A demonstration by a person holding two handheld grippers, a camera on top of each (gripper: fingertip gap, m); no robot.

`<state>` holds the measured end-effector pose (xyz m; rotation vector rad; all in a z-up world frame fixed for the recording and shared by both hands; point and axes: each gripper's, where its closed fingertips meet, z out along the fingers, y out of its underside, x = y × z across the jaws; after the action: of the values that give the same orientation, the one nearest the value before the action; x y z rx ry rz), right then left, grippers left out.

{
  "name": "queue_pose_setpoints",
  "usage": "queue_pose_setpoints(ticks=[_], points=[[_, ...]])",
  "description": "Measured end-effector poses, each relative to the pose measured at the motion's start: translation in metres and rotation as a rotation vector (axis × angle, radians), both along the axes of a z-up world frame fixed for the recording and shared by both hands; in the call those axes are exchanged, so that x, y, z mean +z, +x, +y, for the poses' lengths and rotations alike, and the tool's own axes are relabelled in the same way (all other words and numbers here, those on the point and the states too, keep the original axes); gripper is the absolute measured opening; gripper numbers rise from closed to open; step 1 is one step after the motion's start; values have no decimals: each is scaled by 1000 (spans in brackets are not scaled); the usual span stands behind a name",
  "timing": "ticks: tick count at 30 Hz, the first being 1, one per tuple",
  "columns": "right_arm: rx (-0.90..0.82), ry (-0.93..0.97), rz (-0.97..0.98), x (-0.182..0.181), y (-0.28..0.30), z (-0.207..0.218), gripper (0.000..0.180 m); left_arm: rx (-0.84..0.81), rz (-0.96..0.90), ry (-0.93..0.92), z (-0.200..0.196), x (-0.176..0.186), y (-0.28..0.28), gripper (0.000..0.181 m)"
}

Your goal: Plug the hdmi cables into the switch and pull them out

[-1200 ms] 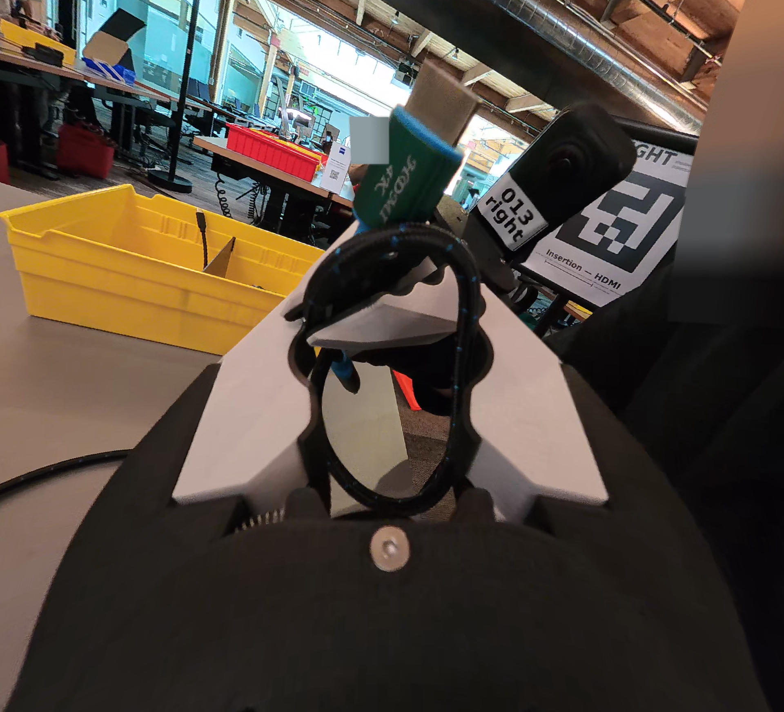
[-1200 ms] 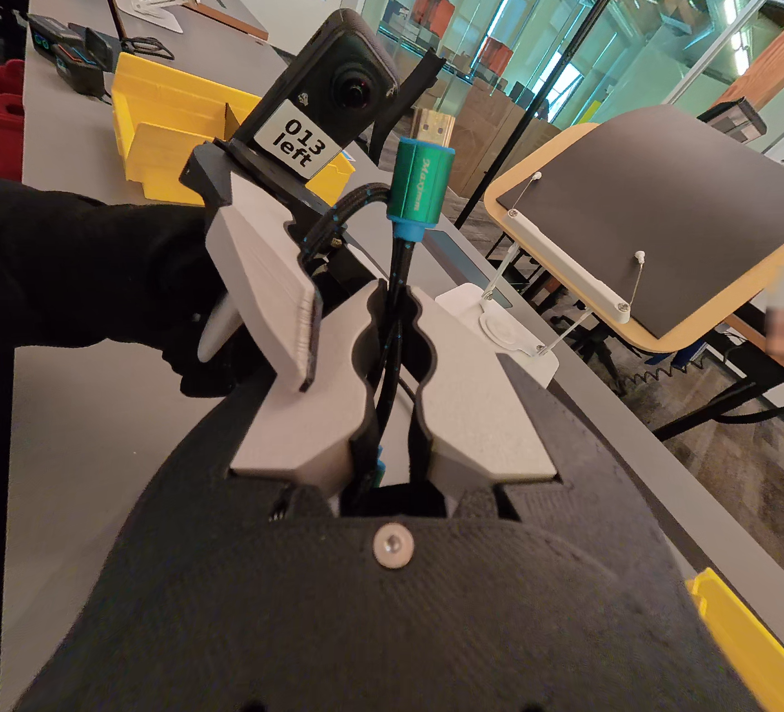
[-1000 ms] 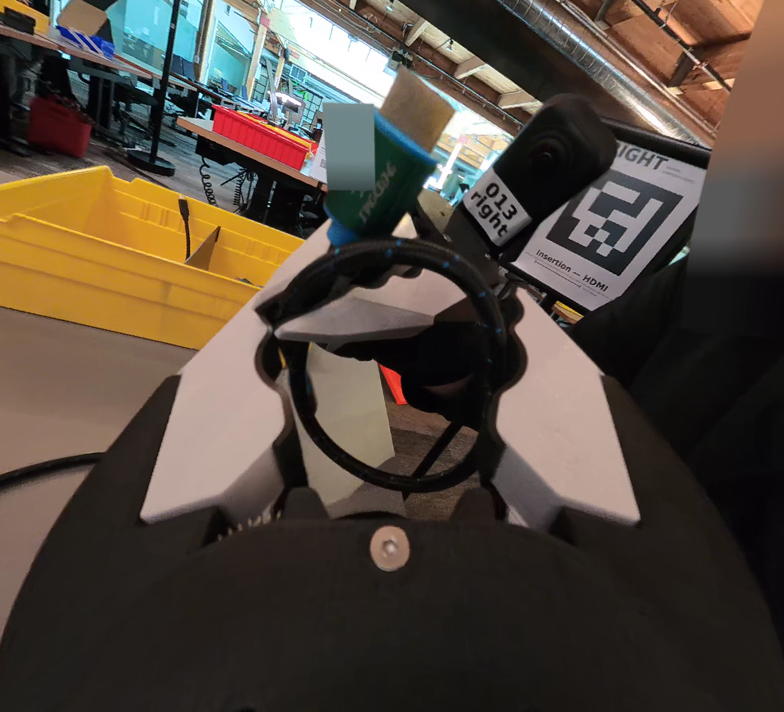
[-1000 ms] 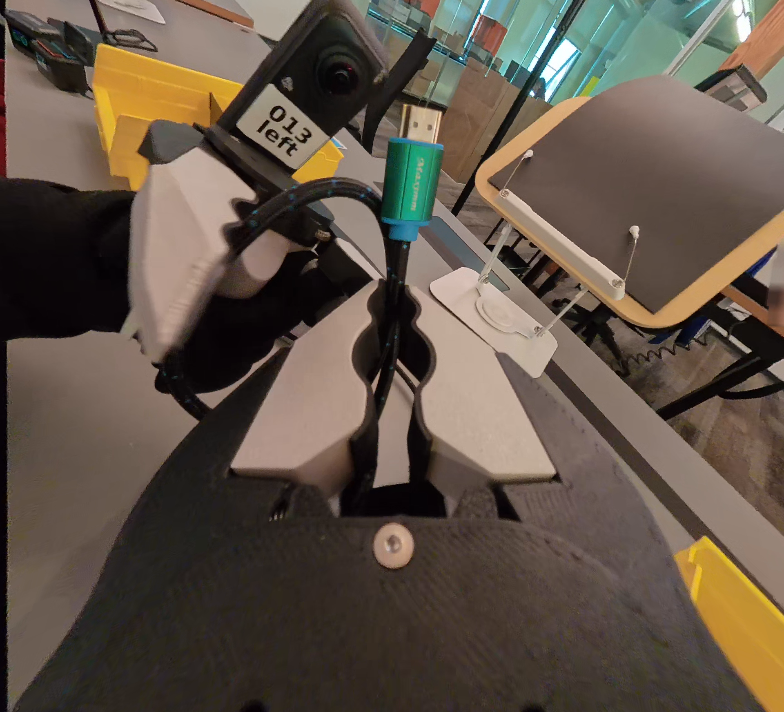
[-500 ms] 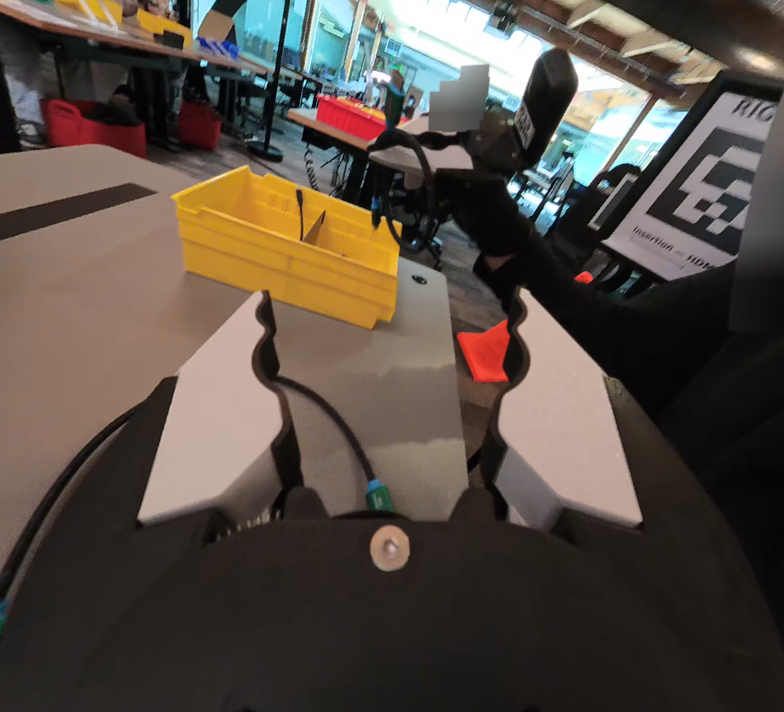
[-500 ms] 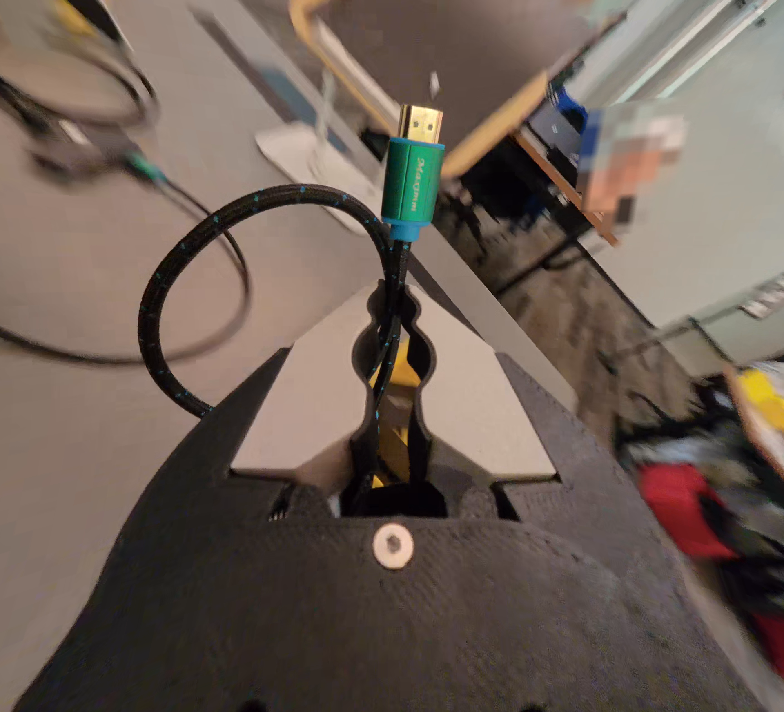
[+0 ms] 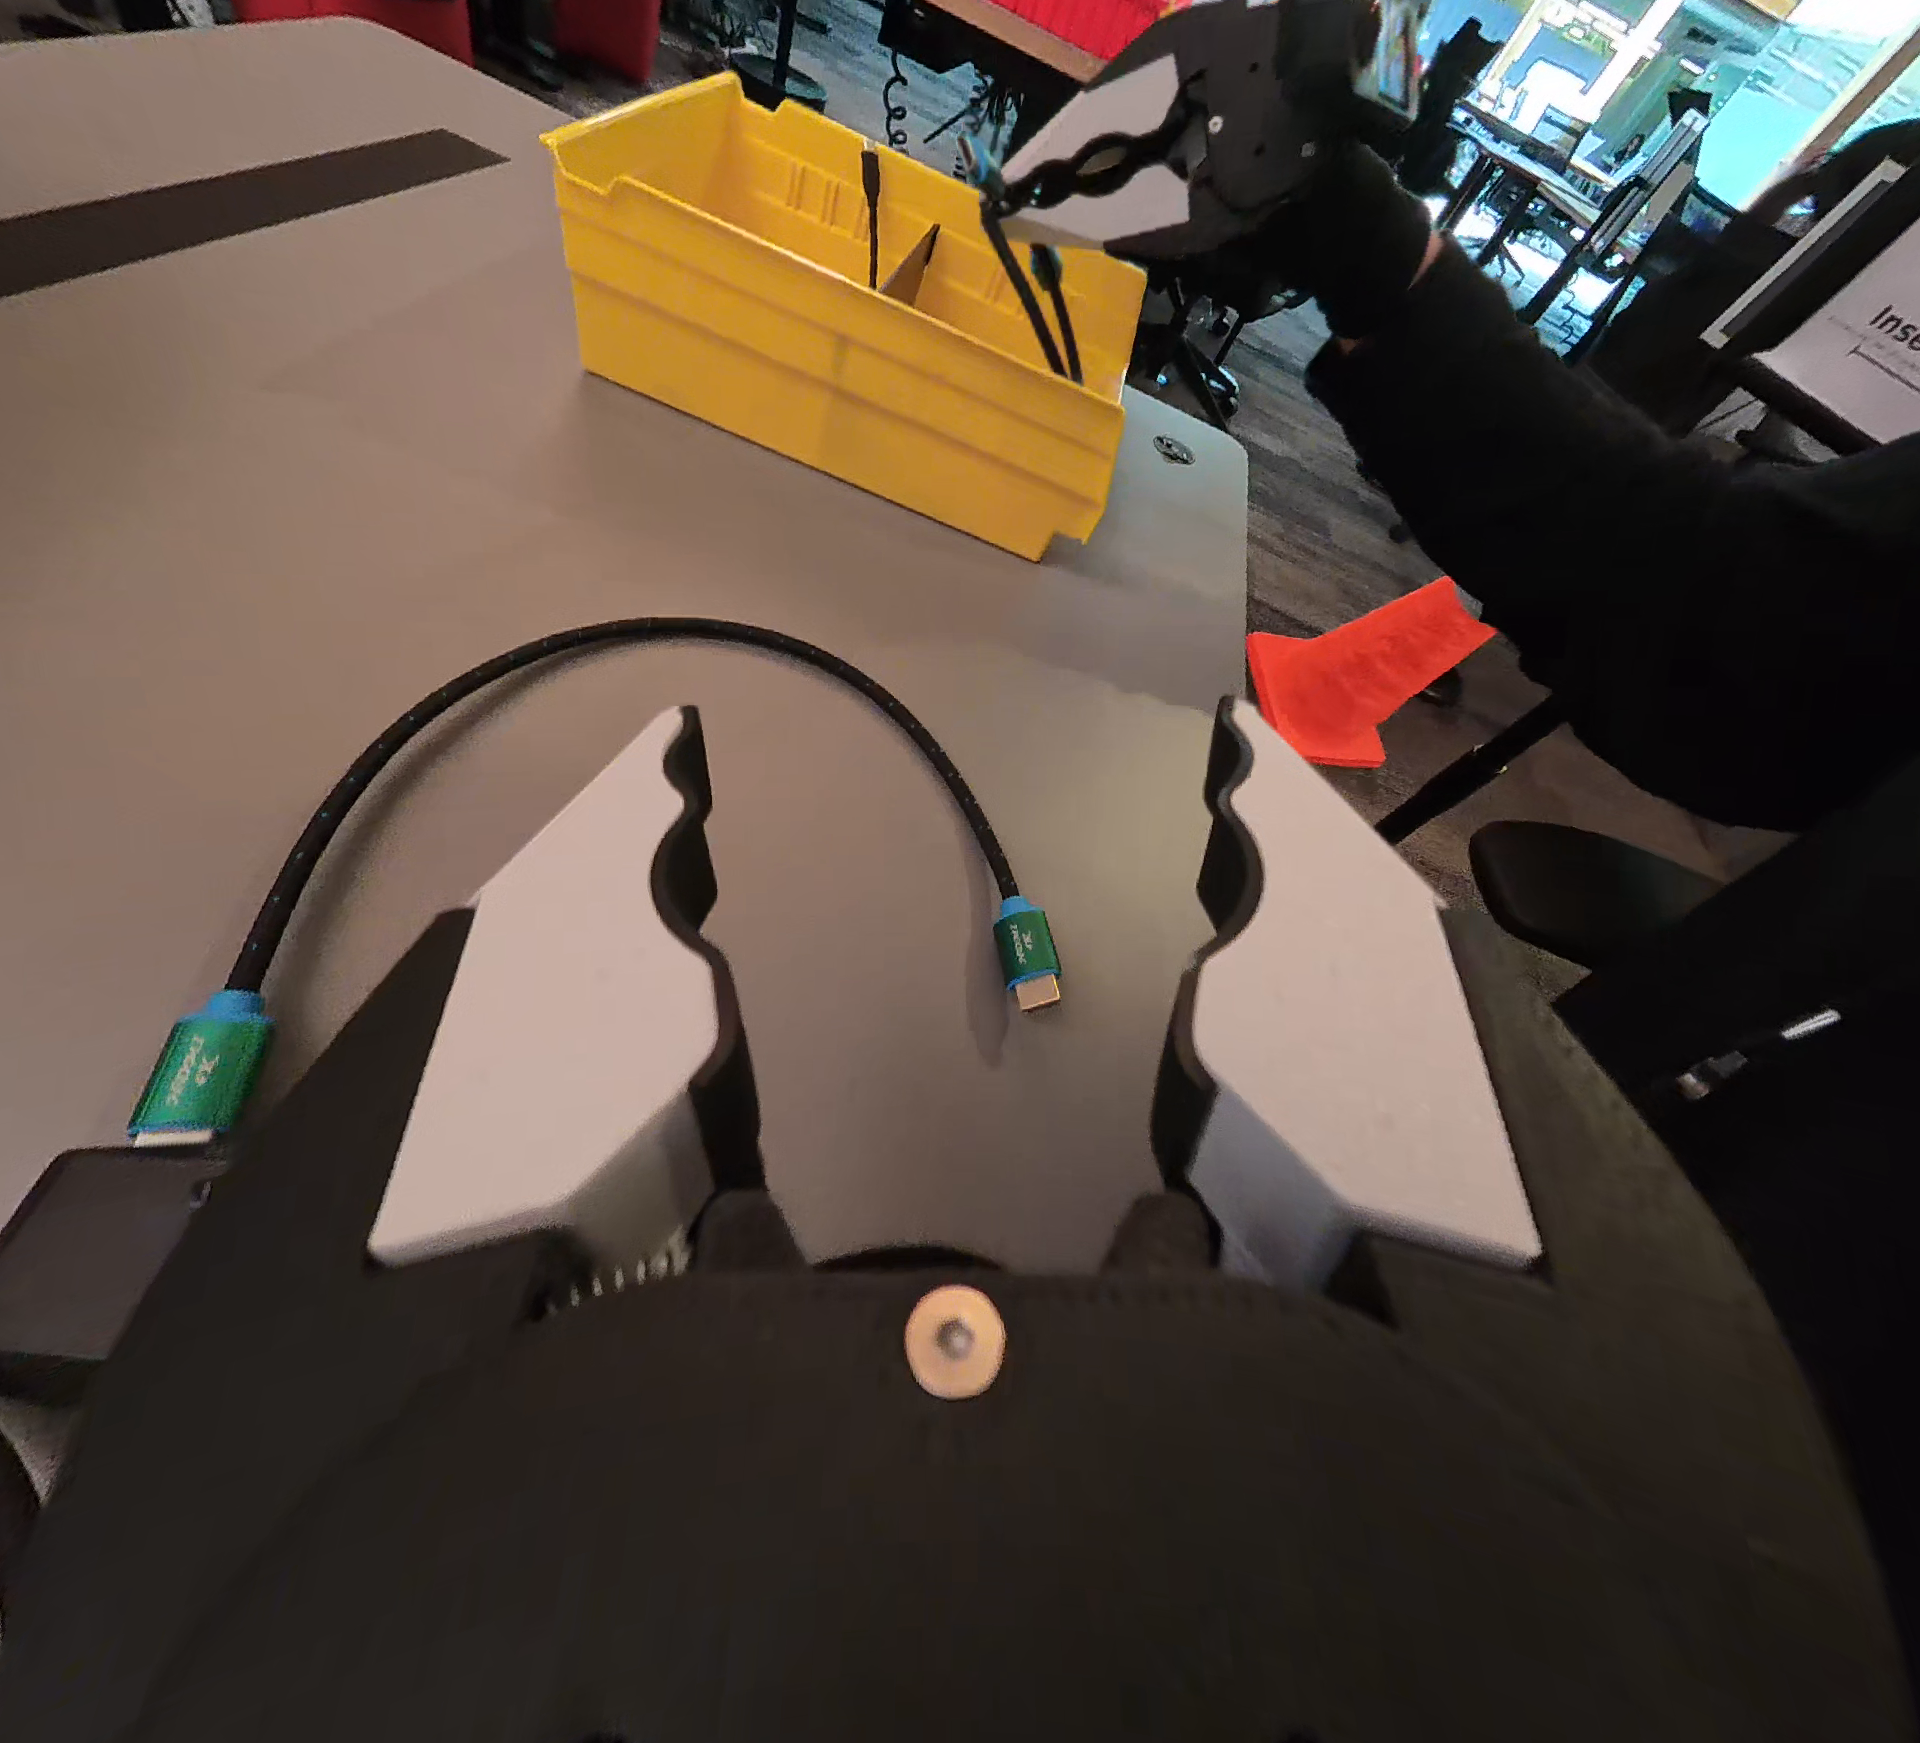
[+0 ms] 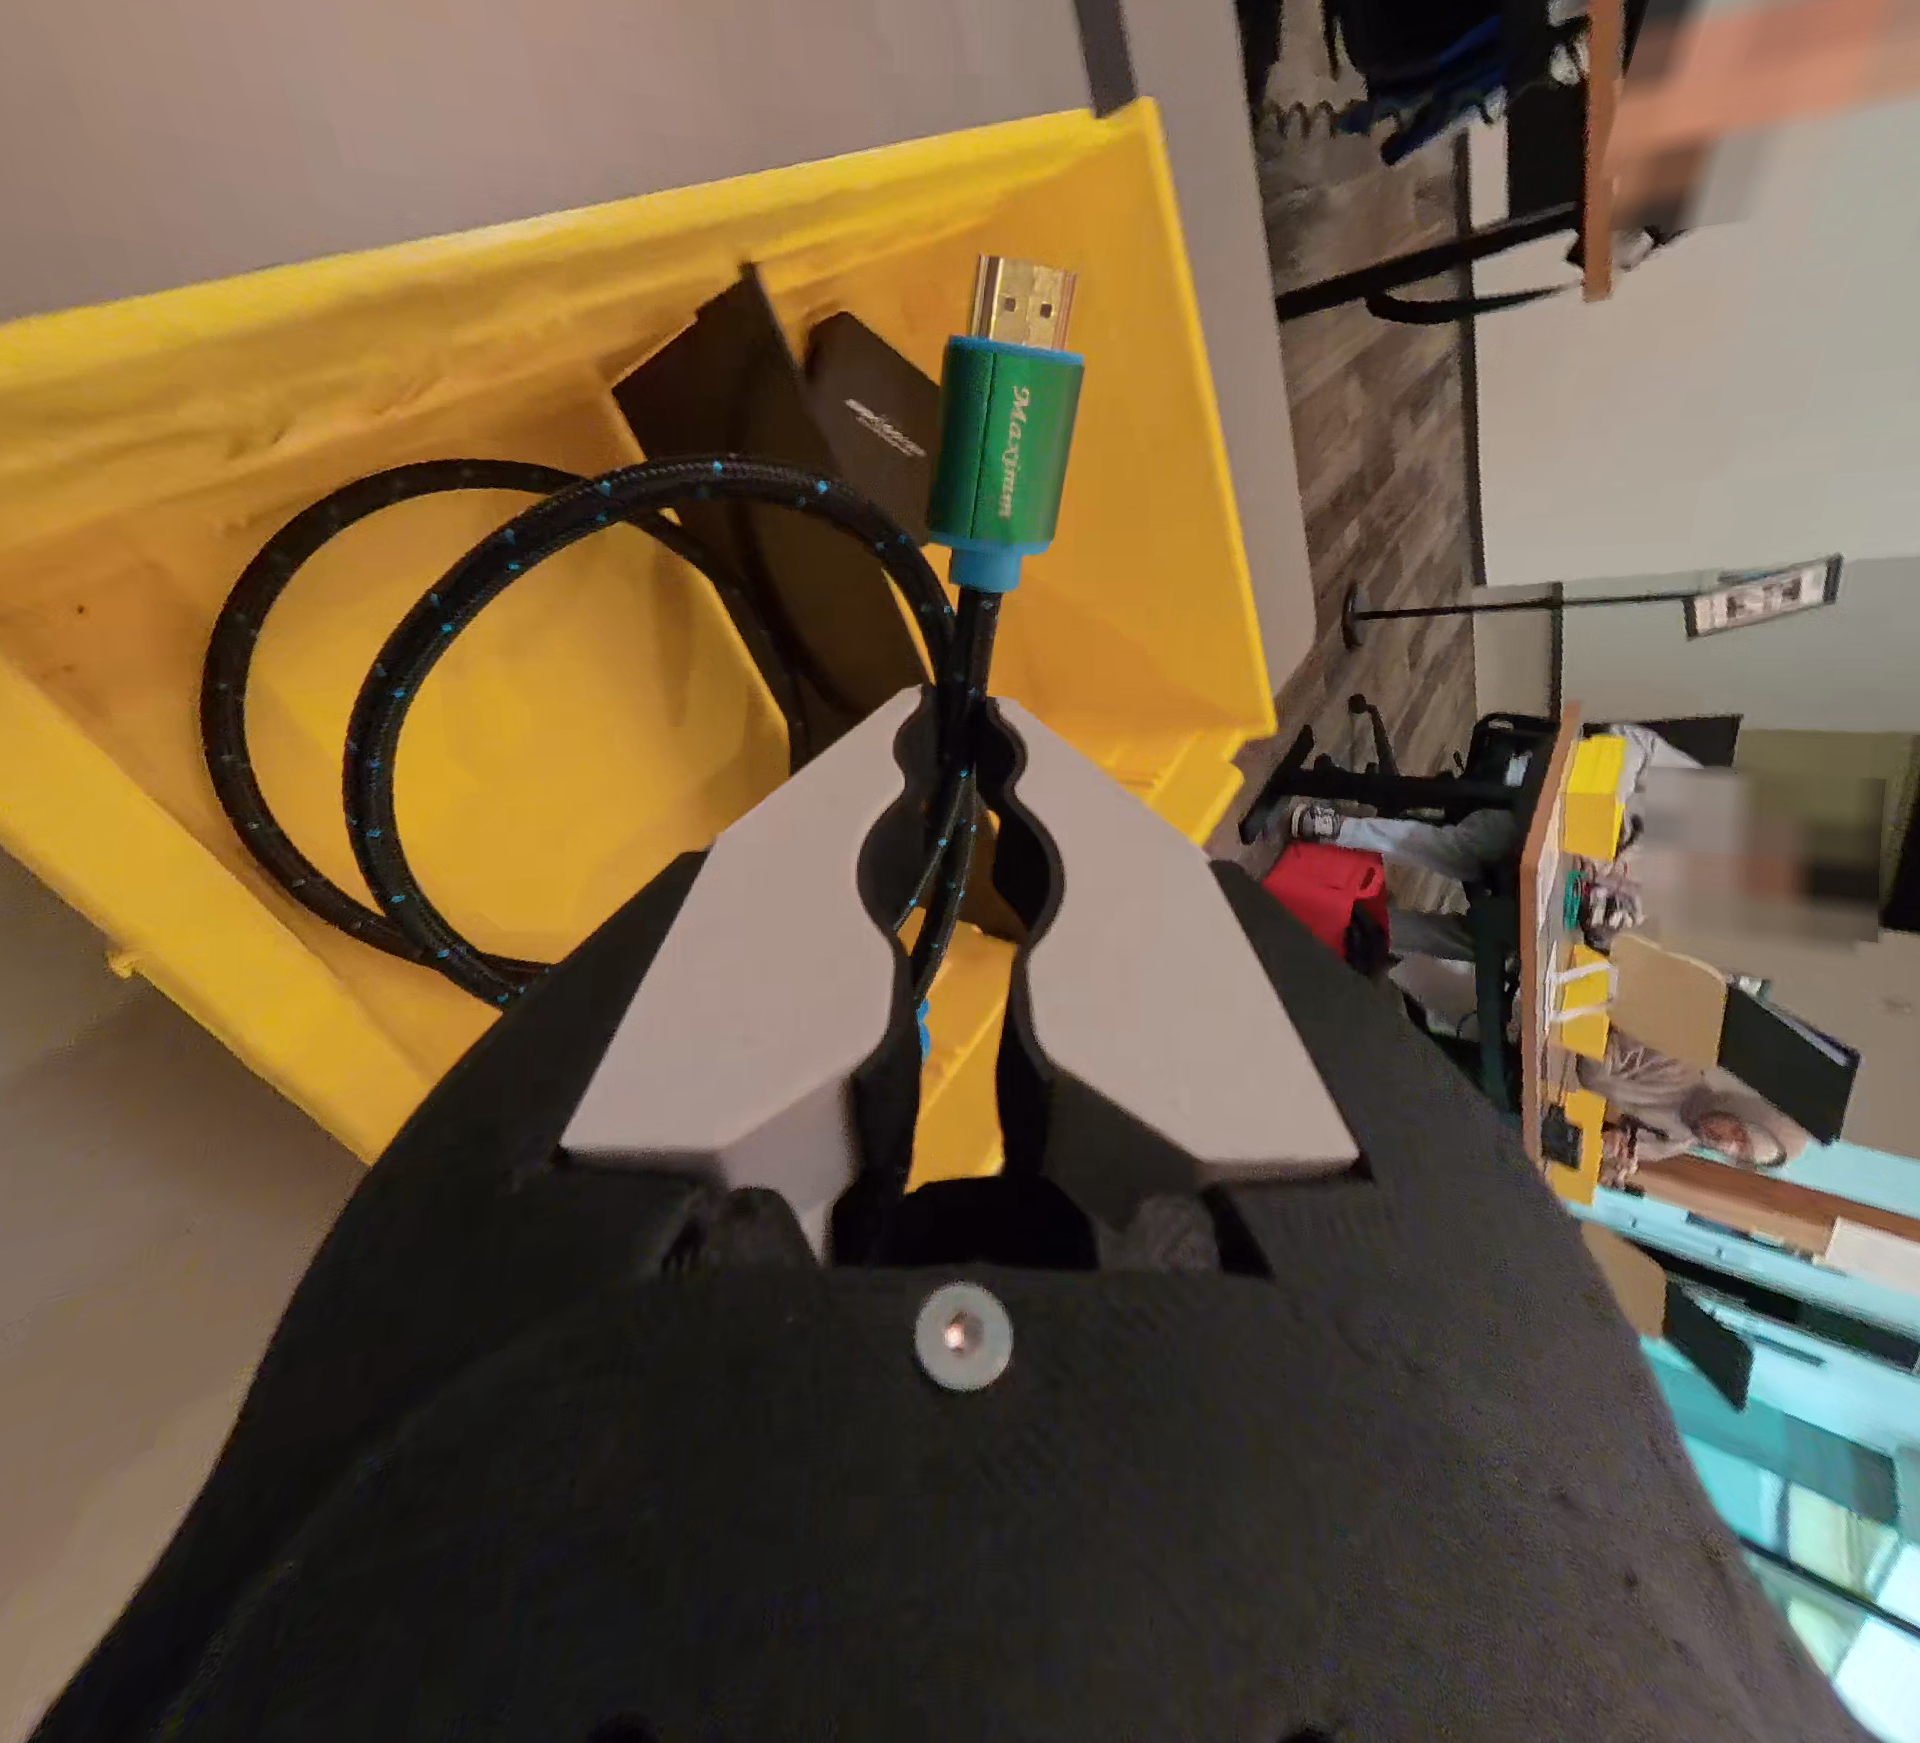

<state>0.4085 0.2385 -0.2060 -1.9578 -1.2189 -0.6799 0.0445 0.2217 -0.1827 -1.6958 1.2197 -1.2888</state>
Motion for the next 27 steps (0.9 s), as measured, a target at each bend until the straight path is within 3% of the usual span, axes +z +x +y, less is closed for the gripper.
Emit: queue_pose_setpoints(ticks=[8,12,18,27], points=[[49,-184,-62,-69,-4,4,4,1,31,-3,-2,-9,-5,93],[22,-318,20,-88,-6,1,25,-1,45,-4,-4,-12,-7,93],[-13,-436,157,-78,-7,-10,40,7,48,-4,-2,-13,-11,93],[-67,-190,272,7,-9,-10,33,51,73,47,9,-5,-26,93]])
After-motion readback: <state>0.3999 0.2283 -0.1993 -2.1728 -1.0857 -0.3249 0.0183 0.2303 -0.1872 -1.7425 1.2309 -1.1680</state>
